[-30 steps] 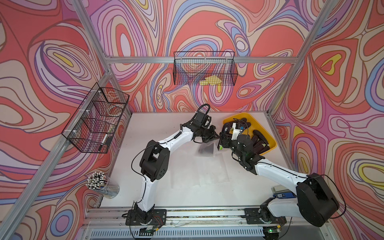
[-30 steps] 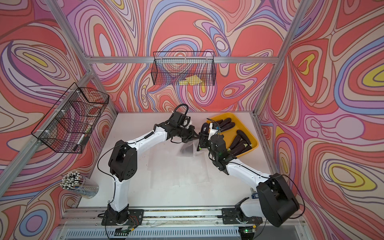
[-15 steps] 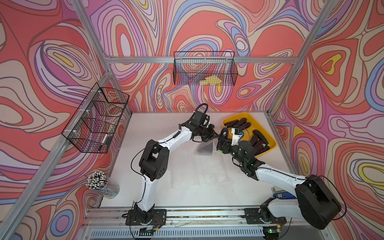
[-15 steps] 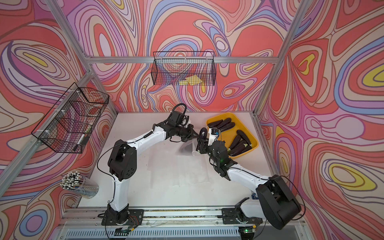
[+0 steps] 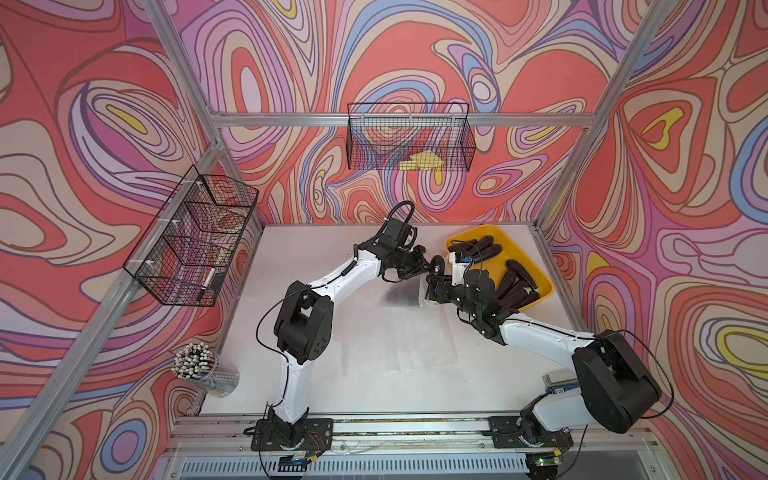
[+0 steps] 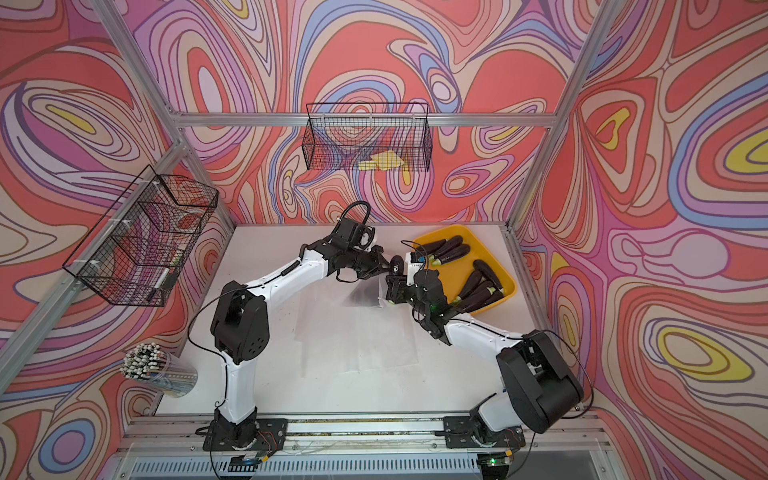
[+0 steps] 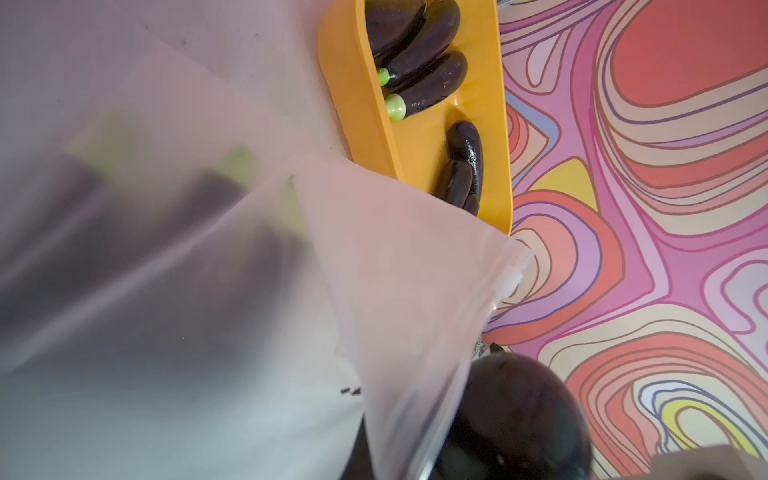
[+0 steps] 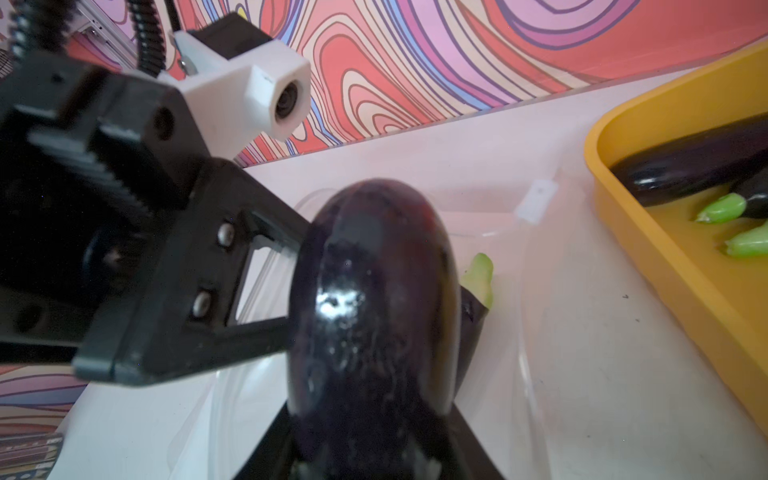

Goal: Place the eggplant in a zip-top bag and seal the zipper
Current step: Place the eggplant in the zipper food storage bag.

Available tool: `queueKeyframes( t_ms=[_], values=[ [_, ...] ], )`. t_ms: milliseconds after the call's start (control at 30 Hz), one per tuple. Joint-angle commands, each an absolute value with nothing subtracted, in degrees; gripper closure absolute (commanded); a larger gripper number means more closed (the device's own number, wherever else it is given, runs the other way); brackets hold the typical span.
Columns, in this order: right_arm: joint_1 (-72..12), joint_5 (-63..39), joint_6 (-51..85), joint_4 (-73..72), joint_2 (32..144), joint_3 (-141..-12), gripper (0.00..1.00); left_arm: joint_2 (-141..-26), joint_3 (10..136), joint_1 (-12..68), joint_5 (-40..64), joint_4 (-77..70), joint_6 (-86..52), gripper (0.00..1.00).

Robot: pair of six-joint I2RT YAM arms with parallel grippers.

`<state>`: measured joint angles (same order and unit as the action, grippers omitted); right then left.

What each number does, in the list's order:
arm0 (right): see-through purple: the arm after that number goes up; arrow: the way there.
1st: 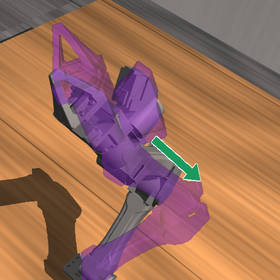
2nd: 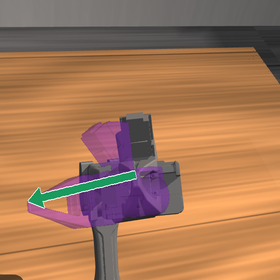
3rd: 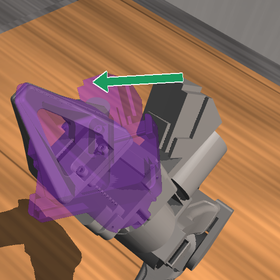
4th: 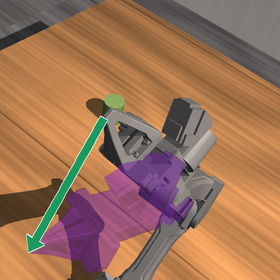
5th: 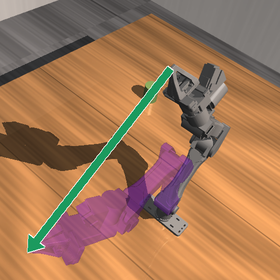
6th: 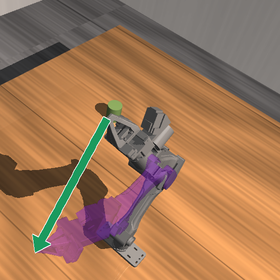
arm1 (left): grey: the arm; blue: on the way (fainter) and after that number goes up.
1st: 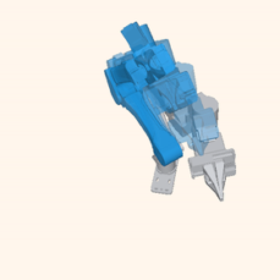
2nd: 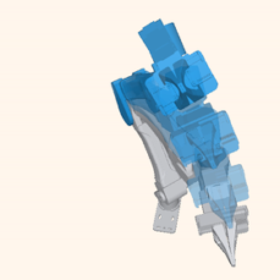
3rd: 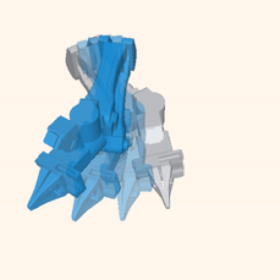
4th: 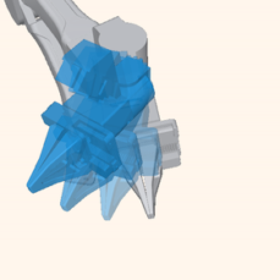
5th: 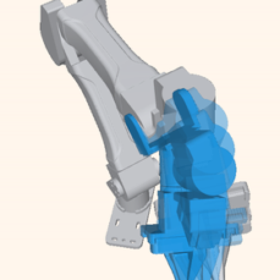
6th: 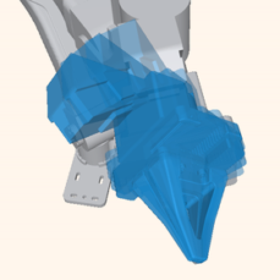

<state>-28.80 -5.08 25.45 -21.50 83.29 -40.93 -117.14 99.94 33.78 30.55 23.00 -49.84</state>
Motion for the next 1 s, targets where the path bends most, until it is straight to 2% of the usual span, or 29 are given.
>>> queueKeyframes(
  t_ms=[0,167,333,433,567,667,967],
  values=[
    [-29.4,-12.1,21.8,-18.7,83.6,-40.5,0.67,-115.0,100.7,35.5,30.5,23.9,-48.1,1.0],
    [-29.2,-13.0,14.9,-15.6,82.1,-39.6,0.69,-115.2,102.2,35.5,29.4,25.5,-47.0,1.0],
    [-28.4,-16.1,16.9,-11.1,85.0,-43.7,0.7,-114.7,102.2,35.5,28.4,24.7,-47.0,1.0],
    [-27.4,-11.9,23.4,-13.7,84.6,-43.6,0.7,-114.8,102.1,35.8,28.5,25.4,-46.6,1.0],
    [-26.9,0.2,31.7,-17.5,81.2,-44.0,0.7,-115.3,100.2,36.9,29.4,25.3,-46.3,1.0],
    [-26.9,3.8,34.2,-19.5,80.5,-46.0,0.7,-115.4,97.9,37.4,29.8,24.3,-46.7,1.0],
    [-24.5,1.9,35.6,-11.4,76.5,-50.9,0.69,-115.3,94.7,37.8,30.5,22.2,-46.6,1.0]
  ],
)
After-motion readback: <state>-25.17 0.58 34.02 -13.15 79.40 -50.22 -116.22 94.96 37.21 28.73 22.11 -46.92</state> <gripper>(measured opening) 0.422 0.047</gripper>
